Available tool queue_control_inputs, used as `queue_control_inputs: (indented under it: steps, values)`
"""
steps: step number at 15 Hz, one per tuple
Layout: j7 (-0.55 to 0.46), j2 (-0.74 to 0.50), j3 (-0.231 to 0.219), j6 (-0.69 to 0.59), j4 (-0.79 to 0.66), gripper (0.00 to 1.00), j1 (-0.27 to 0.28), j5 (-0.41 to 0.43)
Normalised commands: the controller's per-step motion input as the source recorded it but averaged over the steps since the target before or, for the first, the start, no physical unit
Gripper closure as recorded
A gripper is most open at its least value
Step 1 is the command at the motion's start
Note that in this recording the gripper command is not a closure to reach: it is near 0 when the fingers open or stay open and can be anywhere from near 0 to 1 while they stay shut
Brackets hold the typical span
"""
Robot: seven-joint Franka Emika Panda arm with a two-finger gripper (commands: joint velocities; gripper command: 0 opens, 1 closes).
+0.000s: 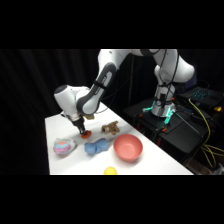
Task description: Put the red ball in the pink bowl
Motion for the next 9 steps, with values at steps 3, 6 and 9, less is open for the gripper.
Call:
queue_control_inputs:
  steps: [3,6,9]
  values:
    - [0.01,-0.71,-0.021,-0.03,-0.59,0.13,0.090,-0.020]
    - [0.05,-0.92,-0.010,0.01,-0.84,0.13,0.133,-0.069]
    - [0.12,-0.93,0.011,0.07,-0.93,0.13,0.170,-0.154]
